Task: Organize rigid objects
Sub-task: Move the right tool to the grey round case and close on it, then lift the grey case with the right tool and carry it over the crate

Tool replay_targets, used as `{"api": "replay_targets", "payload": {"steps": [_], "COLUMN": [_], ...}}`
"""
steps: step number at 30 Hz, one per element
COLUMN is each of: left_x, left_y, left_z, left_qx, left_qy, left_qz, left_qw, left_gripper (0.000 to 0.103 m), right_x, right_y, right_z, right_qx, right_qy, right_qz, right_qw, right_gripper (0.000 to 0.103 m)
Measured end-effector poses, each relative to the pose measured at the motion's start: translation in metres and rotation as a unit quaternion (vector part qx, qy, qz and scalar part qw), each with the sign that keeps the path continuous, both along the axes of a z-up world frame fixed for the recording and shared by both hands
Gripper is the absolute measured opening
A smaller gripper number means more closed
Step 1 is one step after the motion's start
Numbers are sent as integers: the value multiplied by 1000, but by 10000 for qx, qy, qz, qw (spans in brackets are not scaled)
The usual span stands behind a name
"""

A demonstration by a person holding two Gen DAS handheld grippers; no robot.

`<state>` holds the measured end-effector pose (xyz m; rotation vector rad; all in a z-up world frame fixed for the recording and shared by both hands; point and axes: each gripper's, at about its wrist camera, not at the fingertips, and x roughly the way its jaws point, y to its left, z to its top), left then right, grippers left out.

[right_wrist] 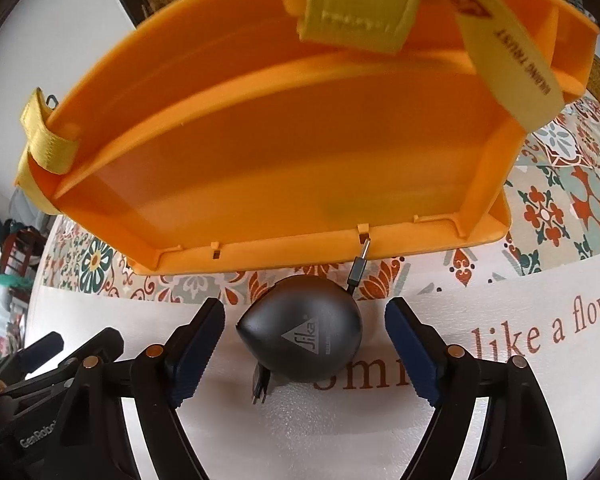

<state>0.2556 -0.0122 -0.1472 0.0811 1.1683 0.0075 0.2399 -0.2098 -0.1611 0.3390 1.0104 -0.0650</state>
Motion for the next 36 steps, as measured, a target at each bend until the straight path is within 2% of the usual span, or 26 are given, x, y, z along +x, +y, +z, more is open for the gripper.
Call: {"api": "replay_targets", "payload": {"steps": [6,10,20,36], "left_x": [0,1,-1,-6], "left_y": [0,-1,-5,-3], "left_z": [-1,-2,1,30], "left_qx": [-4,7,0,-158], "left_qy": [16,18,-19,-208], "left_qz": [12,16,-49,-144], "left_qw": [10000,10000,10000,9996], "left_gripper": [95,95,95,95], "right_x": [2,4,-2,-23], "right_y": [1,6,7,-3], "right_z": [-4,-9,-5,34], "right_qx": [-1,36,4,-25], "right_qy": [43,54,81,51], "right_qz": [24,73,72,-110], "right_qw": [10000,10000,9999,9999], "right_gripper": [73,64,63,63]}}
